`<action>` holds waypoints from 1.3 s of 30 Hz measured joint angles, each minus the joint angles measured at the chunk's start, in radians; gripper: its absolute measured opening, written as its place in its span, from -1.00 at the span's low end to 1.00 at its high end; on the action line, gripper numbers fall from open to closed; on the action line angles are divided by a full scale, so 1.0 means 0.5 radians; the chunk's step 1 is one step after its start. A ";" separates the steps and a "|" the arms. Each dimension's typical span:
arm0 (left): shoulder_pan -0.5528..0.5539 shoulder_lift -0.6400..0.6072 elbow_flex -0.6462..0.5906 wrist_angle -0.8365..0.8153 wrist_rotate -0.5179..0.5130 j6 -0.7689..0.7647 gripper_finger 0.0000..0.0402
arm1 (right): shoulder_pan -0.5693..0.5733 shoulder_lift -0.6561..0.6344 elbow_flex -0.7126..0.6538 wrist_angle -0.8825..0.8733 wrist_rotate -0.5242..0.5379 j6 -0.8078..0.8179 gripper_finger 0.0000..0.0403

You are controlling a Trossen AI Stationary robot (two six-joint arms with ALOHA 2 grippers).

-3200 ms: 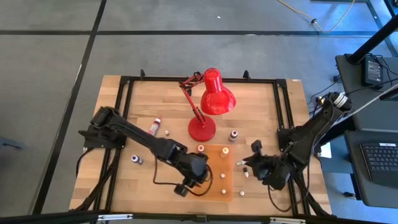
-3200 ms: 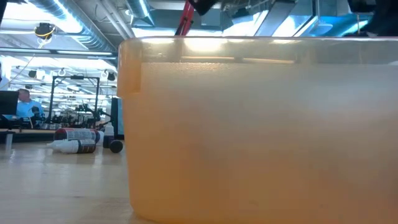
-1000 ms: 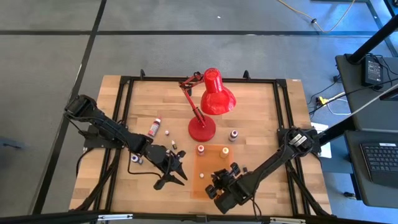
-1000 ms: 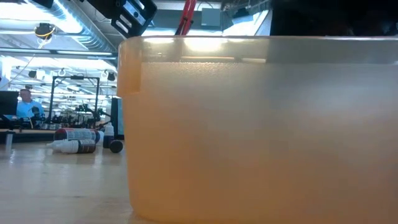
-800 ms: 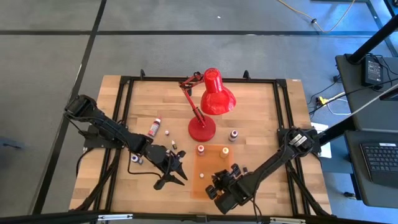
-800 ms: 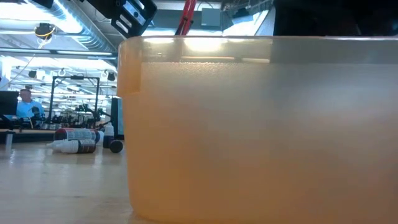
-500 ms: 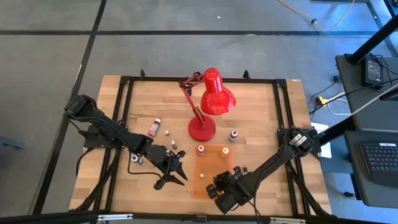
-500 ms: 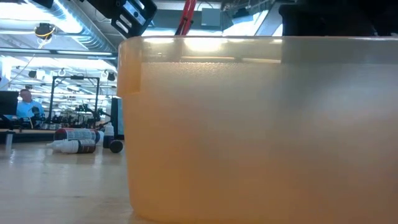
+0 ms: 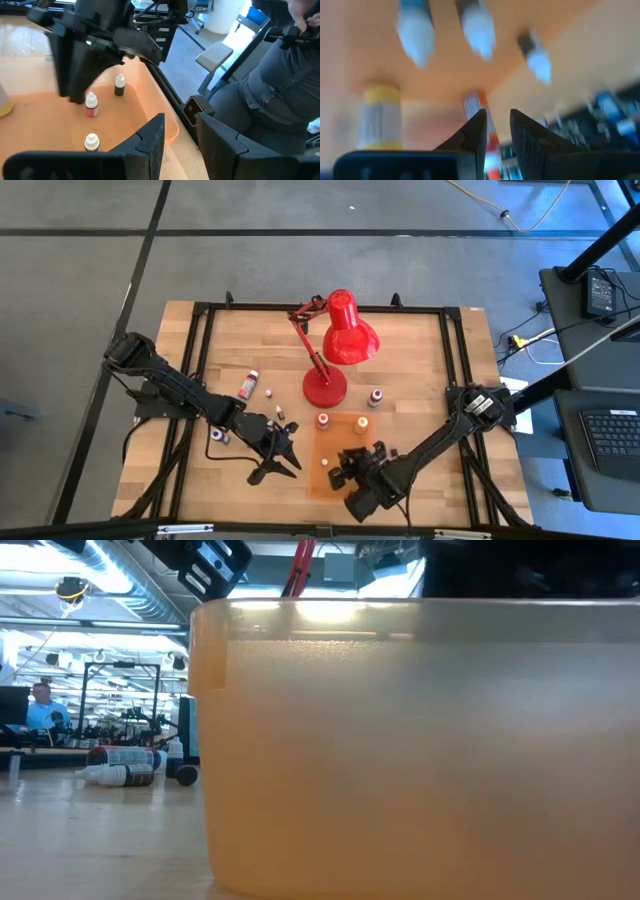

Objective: Pick & Place food coloring
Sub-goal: Put the large violet food coloring bottle into the orange bin

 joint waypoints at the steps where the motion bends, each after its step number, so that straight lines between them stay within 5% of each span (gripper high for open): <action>1: 0.000 0.000 0.000 0.000 0.000 -0.018 -0.46 | 0.003 0.000 0.000 0.000 0.083 0.012 -0.56; 4: 0.000 0.000 0.000 0.000 0.001 -0.041 -0.47 | 0.013 -0.019 0.026 -0.050 0.159 0.278 -0.56; 10: 0.000 0.000 0.000 0.002 0.002 -0.040 -0.45 | 0.082 -0.153 0.195 -0.495 0.125 1.334 -0.56; 15: 0.002 0.001 0.000 0.021 -0.026 -0.037 -0.46 | 0.172 -0.344 0.227 -0.833 -0.218 2.439 -0.56; 19: 0.010 0.001 0.000 0.020 -0.035 -0.036 -0.47 | 0.230 -0.571 -0.013 -0.892 -0.517 3.040 -0.56; 27: 0.072 0.001 0.001 0.018 -0.038 -0.036 -0.45 | 0.218 -1.365 -0.954 0.070 -0.468 3.293 -0.56; 33: 0.083 0.001 0.002 -0.004 -0.039 -0.036 -0.47 | -0.026 -1.904 -1.311 0.167 -0.459 3.710 -0.56; 39: 0.083 0.001 0.002 0.000 -0.038 0.005 -0.45 | -0.177 -2.154 -1.604 0.516 -0.363 3.651 -0.56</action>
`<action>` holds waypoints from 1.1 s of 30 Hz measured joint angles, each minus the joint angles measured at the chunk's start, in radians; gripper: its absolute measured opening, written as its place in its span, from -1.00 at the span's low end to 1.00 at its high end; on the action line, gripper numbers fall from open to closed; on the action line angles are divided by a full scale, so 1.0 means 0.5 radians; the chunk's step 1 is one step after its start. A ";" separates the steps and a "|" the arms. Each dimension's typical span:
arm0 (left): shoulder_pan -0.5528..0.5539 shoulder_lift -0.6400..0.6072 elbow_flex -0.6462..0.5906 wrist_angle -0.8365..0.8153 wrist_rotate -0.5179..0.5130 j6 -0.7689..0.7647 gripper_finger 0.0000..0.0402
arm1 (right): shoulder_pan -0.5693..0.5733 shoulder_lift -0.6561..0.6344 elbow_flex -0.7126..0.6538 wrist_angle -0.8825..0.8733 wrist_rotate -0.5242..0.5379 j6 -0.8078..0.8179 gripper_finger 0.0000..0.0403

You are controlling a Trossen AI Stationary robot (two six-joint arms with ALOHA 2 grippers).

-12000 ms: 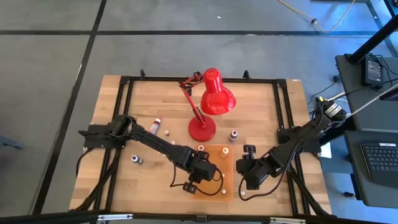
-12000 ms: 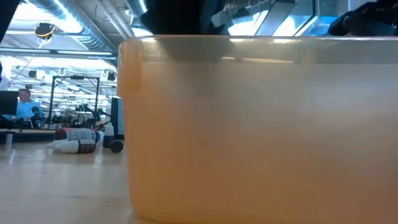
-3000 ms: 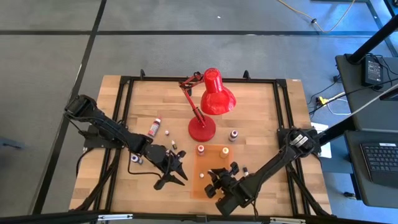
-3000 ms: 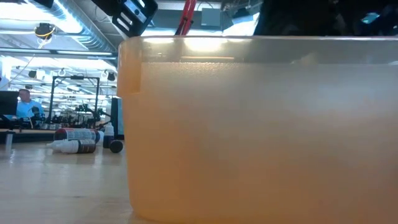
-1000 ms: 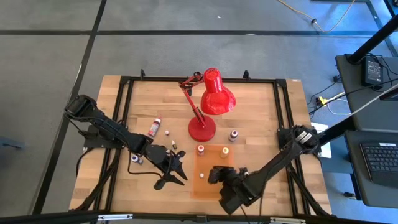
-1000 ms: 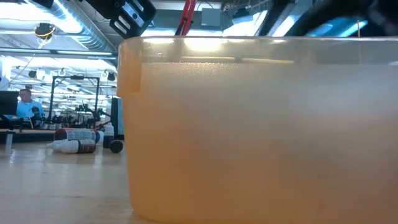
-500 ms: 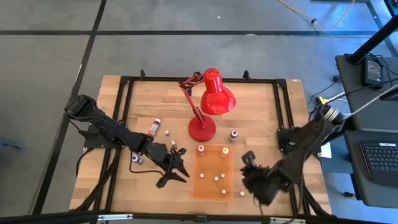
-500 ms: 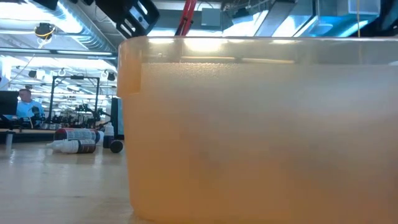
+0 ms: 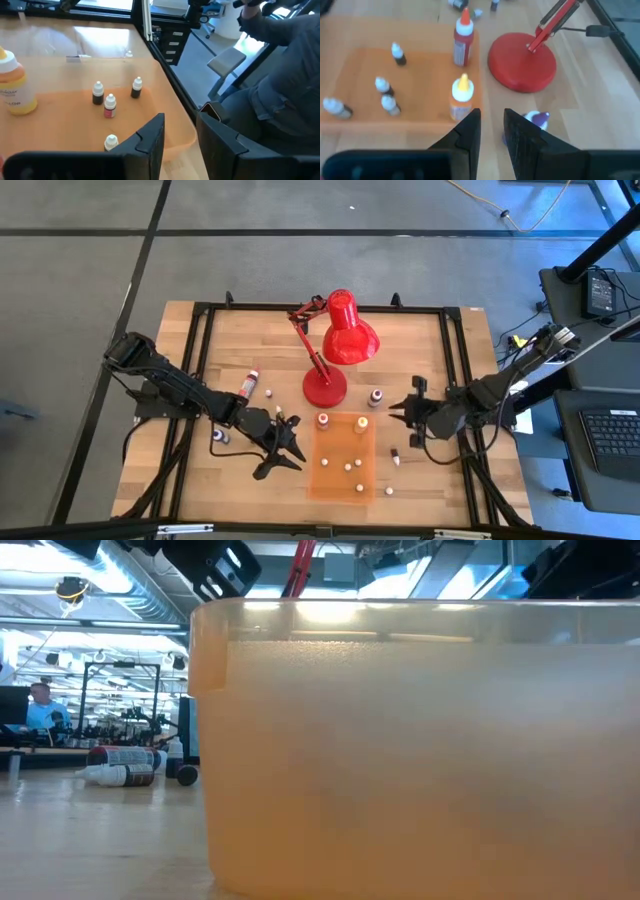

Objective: Pick & Place food coloring
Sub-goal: Put the large violet food coloring bottle into the orange bin

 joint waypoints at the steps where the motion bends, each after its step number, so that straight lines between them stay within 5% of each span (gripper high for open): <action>1: 0.000 0.000 0.000 -0.001 0.000 0.020 -0.45 | -0.012 -0.011 -0.040 0.071 0.001 -0.008 -0.56; 10: 0.000 0.000 0.001 0.001 0.000 0.028 -0.47 | -0.092 0.003 -0.222 0.198 0.054 -0.157 -0.52; 18: 0.000 0.000 0.002 0.002 -0.003 0.028 -0.45 | -0.219 0.001 -0.290 0.288 0.427 -0.148 -0.04; 24: -0.004 0.000 0.002 0.002 -0.004 0.028 -0.46 | -0.278 0.051 -0.290 0.292 0.305 -0.050 0.15; 33: -0.004 0.000 0.002 0.002 -0.005 0.028 -0.45 | -0.450 0.259 -0.290 0.324 0.123 0.024 0.14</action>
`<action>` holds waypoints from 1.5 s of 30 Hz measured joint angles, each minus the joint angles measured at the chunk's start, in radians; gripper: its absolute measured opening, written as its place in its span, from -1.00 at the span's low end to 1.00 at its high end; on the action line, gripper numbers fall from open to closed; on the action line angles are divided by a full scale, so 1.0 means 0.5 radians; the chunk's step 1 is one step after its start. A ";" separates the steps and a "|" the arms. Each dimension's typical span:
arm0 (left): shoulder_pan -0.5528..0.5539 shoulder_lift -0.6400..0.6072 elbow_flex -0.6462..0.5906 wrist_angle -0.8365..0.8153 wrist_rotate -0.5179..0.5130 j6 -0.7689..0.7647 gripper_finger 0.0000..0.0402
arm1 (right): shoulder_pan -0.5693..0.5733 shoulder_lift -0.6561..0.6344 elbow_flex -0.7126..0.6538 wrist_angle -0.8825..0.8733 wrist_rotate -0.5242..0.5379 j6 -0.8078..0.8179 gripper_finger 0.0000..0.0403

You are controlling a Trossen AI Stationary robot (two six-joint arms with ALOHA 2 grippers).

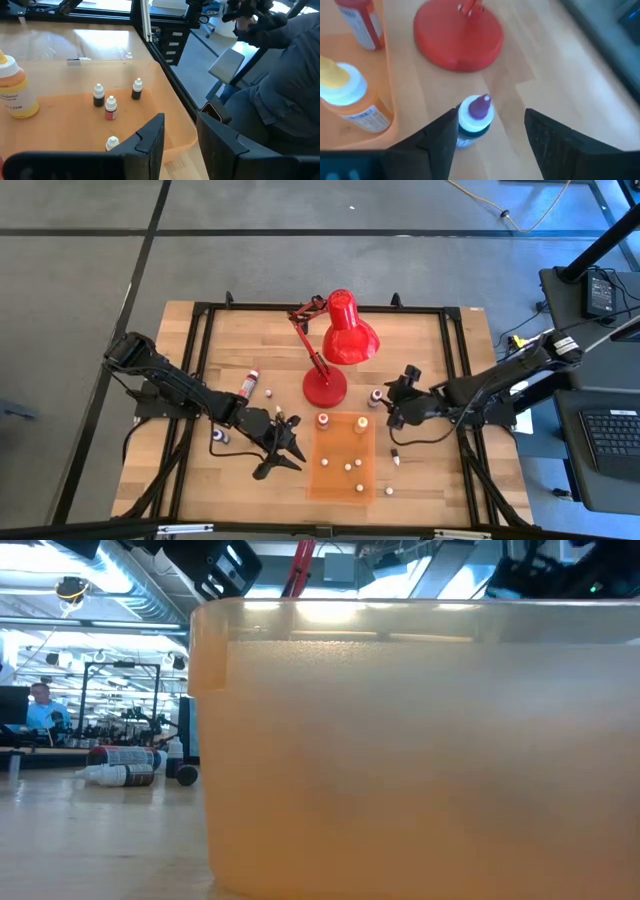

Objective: Pick & Place food coloring
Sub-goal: Put the large violet food coloring bottle into the orange bin

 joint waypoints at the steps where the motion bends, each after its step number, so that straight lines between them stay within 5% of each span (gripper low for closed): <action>1: 0.000 0.000 0.000 0.000 0.000 0.000 -0.45 | -0.022 0.022 0.000 0.015 -0.049 -0.005 0.13; 13: 0.000 0.000 0.000 0.000 -0.001 0.000 -0.45 | -0.225 0.174 0.000 0.178 -0.330 -0.144 0.11; 23: 0.000 0.000 0.000 -0.001 -0.001 0.001 -0.47 | -0.299 0.173 0.001 0.205 -0.470 -0.250 -0.39; 29: 0.000 0.000 0.000 -0.001 -0.001 0.001 -0.45 | -0.299 0.173 0.009 0.188 -0.390 -0.302 -0.41; 45: 0.000 0.000 0.000 -0.001 -0.001 0.001 -0.45 | -0.105 0.210 0.713 0.132 -0.386 -0.645 -0.41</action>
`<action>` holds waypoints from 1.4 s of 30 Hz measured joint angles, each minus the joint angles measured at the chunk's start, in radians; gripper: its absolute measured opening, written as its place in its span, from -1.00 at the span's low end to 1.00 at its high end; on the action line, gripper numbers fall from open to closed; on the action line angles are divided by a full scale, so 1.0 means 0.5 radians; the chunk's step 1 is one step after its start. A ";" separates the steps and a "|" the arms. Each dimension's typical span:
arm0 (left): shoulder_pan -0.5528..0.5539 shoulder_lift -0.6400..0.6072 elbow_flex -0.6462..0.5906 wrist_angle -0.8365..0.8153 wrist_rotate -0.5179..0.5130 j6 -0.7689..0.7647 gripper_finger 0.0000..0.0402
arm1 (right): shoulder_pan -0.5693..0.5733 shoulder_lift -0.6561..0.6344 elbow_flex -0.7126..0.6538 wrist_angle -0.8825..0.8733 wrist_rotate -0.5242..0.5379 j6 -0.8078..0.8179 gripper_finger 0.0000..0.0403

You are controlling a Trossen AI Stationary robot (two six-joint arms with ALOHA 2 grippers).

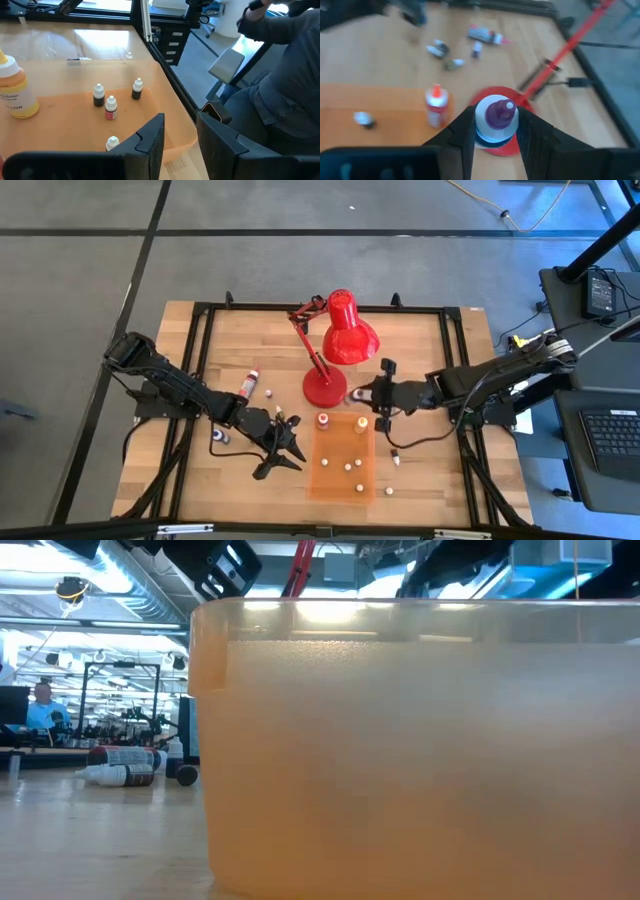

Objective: Pick & Place food coloring
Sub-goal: Put the large violet food coloring bottle into the orange bin

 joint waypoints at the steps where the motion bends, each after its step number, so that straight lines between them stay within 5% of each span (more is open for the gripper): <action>1: 0.000 0.000 0.000 0.000 0.000 0.000 -0.45 | 0.022 0.016 0.003 0.016 -0.025 0.011 -0.41; 15: 0.000 0.000 0.000 -0.001 0.002 0.000 -0.45 | 0.129 0.526 0.003 0.070 -0.115 0.112 -0.41; 29: 0.000 -0.001 0.000 -0.002 0.004 -0.001 -0.45 | 0.128 0.566 0.003 -0.058 -0.210 0.175 -0.41; 42: 0.000 -0.001 0.000 -0.005 0.005 -0.001 -0.46 | 0.126 0.652 0.003 -0.090 -0.136 0.198 -0.12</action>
